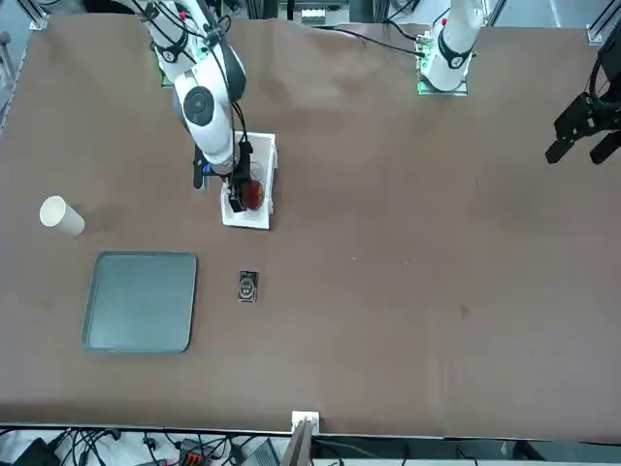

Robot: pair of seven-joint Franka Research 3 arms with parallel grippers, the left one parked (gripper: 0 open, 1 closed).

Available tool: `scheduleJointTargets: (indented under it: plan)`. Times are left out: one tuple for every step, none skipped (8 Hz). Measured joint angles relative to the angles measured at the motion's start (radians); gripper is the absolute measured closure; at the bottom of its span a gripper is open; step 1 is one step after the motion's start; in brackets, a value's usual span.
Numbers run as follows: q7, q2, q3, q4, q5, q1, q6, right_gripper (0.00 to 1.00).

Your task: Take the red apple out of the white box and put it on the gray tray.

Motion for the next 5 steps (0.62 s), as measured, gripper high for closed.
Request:
scheduleJointTargets:
  plan:
    - [0.000,0.014,0.000,0.000,0.000,0.002,0.000,0.00]
    - [0.000,0.024,0.000,0.000,0.000,0.003,0.000,0.00]
    - [0.000,0.028,0.000,0.000,0.000,0.003,0.000,0.00]
    - [0.001,0.029,0.000,0.000,0.000,0.003,0.000,0.00]
    - [0.017,0.029,-0.001,0.000,0.000,0.003,0.000,0.00]
